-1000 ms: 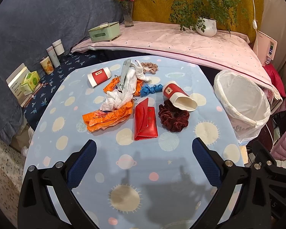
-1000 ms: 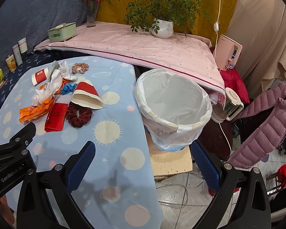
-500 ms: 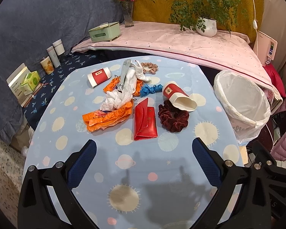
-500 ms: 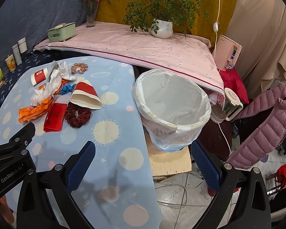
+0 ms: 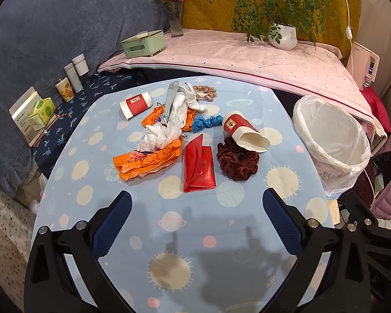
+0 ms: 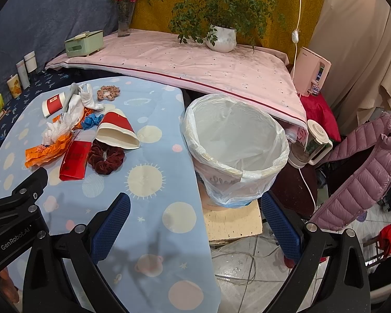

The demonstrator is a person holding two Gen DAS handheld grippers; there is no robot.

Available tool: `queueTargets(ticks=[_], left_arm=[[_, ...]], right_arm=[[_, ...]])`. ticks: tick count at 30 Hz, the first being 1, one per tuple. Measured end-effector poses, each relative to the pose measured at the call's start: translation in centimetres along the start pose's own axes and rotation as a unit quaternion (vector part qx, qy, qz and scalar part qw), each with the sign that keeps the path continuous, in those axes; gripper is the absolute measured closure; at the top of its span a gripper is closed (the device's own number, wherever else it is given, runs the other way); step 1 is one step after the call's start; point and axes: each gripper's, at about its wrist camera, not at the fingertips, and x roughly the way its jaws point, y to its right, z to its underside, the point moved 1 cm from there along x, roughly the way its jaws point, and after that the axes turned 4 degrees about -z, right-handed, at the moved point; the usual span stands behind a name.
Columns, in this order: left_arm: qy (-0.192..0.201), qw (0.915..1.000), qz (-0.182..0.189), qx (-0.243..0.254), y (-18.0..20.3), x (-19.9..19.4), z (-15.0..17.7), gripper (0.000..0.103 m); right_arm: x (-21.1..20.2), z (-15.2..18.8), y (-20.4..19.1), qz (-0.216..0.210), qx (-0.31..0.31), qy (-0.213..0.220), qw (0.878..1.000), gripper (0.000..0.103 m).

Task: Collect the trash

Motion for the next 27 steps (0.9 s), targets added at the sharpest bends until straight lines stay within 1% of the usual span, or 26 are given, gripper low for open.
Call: queueTargets(ticks=[3, 19, 27], left_arm=[[0.000, 1.0000, 0.000, 0.000, 0.01, 0.00, 0.00, 0.007], [0.000, 1.0000, 0.000, 0.000, 0.09, -0.01, -0.02, 0.007], [0.001, 1.0000, 0.003, 0.002, 0.44, 0.15, 0.08, 0.007]], right_arm=[[-0.13, -0.07, 0.06, -0.002, -0.004, 0.010, 1.000, 0.007], [0.05, -0.23, 0.08, -0.002, -0.003, 0.009, 1.000, 0.007], [0.47, -0.05, 0.93, 0.004, 0.004, 0.009, 1.000, 0.007]])
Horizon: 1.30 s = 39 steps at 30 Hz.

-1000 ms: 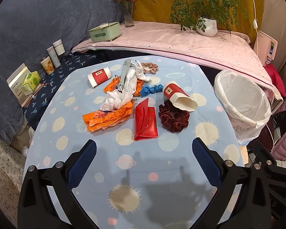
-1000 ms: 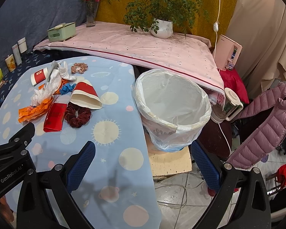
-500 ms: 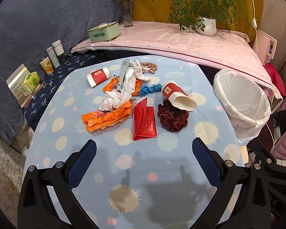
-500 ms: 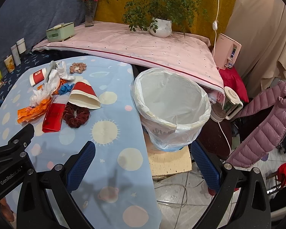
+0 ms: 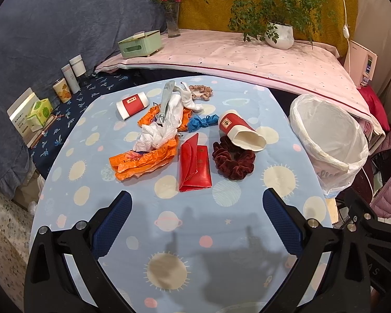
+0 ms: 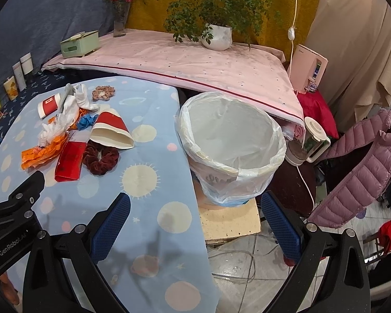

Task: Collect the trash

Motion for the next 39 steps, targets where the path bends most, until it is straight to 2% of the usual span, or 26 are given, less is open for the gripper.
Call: queueTargets(ticks=[20, 28, 39], left_arm=[[0.011, 0.9997, 0.020, 0.002, 0.0, 0.3, 0.1, 0.007], [0.003, 0.9994, 0.034, -0.005, -0.2, 1.4, -0.1, 0.007], [-0.004, 0.9995, 0.033, 0.003, -0.4, 2.9, -0.8, 0.007]], right_arm=[[-0.1, -0.8, 0.1, 0.008, 0.015, 0.008, 1.000, 0.007], [0.3, -1.6, 0.0, 0.002, 0.023, 0.013, 1.000, 0.007], [1.5, -2.6, -0.6, -0.011, 0.030, 0.009, 0.999, 0.007]])
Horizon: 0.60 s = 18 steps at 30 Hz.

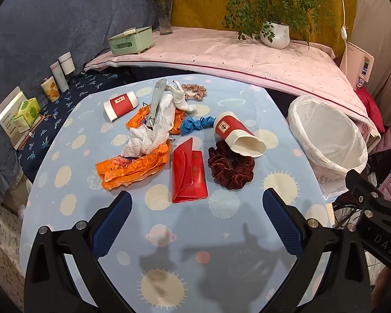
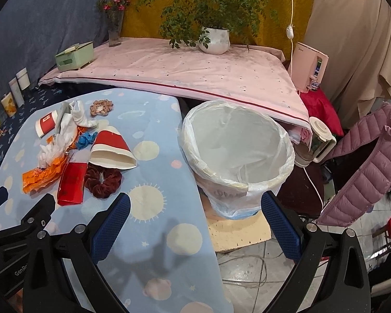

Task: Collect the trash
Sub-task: 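Grasp the red envelope with the left gripper while the right gripper grasps the dark red scrunchie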

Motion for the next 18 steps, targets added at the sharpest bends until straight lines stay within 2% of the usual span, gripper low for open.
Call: queueTargets(ticks=[11, 18], left_arm=[[-0.021, 0.9998, 0.000, -0.003, -0.7, 2.3, -0.5, 0.007], [-0.046, 0.9986, 0.000, -0.026, -2.8, 5.3, -0.8, 0.007]], right_arm=[[1.9, -0.6, -0.3, 0.003, 0.000, -0.010, 1.000, 0.007], [4.0, -1.1, -1.0, -0.018, 0.002, -0.019, 1.000, 0.007]])
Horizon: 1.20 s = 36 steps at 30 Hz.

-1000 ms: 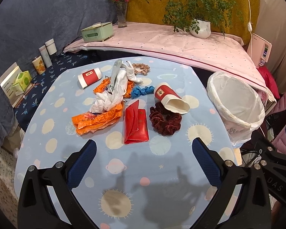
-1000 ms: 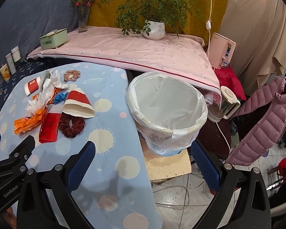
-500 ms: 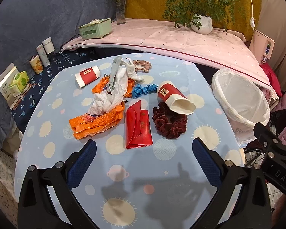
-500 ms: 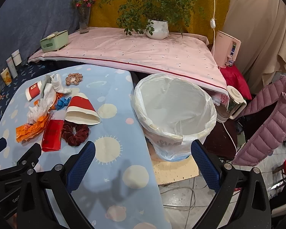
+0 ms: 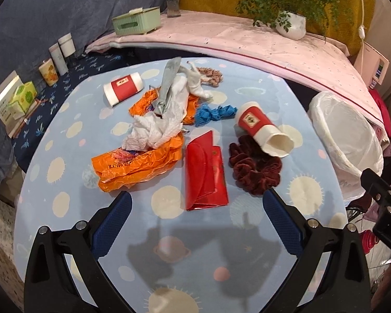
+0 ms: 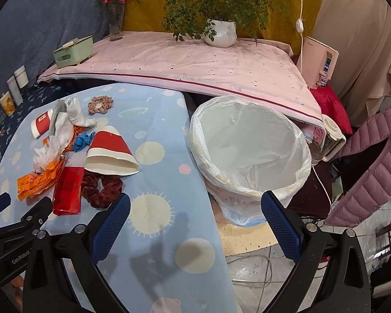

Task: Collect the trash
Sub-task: 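Grasp the red envelope with the left gripper while the right gripper grasps the dark red scrunchie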

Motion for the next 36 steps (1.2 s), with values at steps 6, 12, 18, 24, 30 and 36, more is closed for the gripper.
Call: queueTargets(ticks=[6, 12, 18, 24, 30, 36], left_arm=[[-0.031, 0.9993, 0.006, -0.021, -1.9, 3.0, -0.1, 0.007], [-0.062, 0.9971, 0.032, -0.028, -2.0, 5.8, -0.2, 0.010], [-0.085, 0.9946, 0.052, -0.030, -1.7, 7.8, -0.6, 0.044], [-0.083, 0.9934, 0.071, -0.034, -2.3, 7.7, -0.8, 0.085], [-0.075, 0.9939, 0.070, -0.039, -3.4, 7.4, -1.0, 0.100], [-0.073, 0.9944, 0.065, -0.040, -4.1, 7.2, -1.1, 0.100]], right_arm=[[2.0, -0.3, -1.4, -0.006, -0.009, -0.011, 1.000, 0.007], [3.7, -0.3, -2.5, -0.009, -0.015, -0.026, 0.999, 0.008], [4.5, -0.6, -3.2, -0.011, -0.018, -0.028, 0.999, 0.008], [6.4, -0.2, -4.8, -0.027, -0.026, -0.053, 0.998, 0.025], [8.3, 0.0, -7.1, -0.074, -0.028, -0.076, 0.994, 0.043], [10.1, -0.1, -9.2, -0.093, -0.032, -0.086, 0.991, 0.059]])
